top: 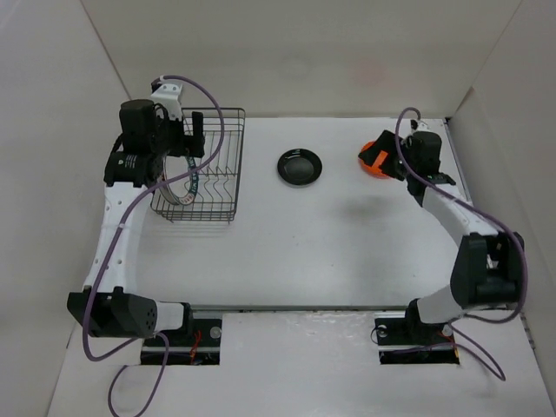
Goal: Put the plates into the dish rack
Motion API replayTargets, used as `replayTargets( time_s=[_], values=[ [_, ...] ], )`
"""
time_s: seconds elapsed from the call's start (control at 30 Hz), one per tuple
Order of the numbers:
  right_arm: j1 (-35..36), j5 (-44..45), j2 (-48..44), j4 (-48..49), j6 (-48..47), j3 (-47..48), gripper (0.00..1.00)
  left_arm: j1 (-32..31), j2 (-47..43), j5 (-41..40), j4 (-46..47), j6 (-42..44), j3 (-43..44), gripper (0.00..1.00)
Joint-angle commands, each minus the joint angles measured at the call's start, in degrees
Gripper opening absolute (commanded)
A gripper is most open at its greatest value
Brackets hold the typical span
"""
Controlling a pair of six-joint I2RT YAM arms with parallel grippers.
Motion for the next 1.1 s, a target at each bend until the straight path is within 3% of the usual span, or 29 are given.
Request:
replayTargets(
  time_s=[0.0,0.17,0.37,0.7,0.73,0.83,1.07],
  values=[
    [0.49,-19.61,9.13,1.44,-2.84,9.14,1.0,0.04,-2.31,11.26,-1.19,1.58,2.15,1.0],
    [4.18,-23.42,26.02,-1.21,-2.23,19.89,1.0,0.04,-3.45,20.32,-1.72,2.82,2.15,1.0],
    [6.29,-23.42,39.72,-7.0,1.28,34.11,0.92,0.04,-3.45,19.54,-3.65,3.88,2.68,1.0],
    [7.43,-17.44,49.06,-18.25,3.05,45.39,0.81,0.04,-5.12,16.9,-4.17,4.4,1.36,1.0],
    [7.43,-16.83,49.76,-18.27,3.05,45.92,0.74,0.04,-5.12,16.38,-4.18,4.4,0.75,1.0],
    [7.43,-16.83,51.26,-19.5,3.05,46.62,0.66,0.04,-5.74,16.38,-4.18,4.93,0.13,1.0],
    [7.96,-17.71,53.89,-20.64,3.57,49.08,0.57,0.04,-6.27,15.23,-3.65,4.93,-1.71,1.0]
  ],
)
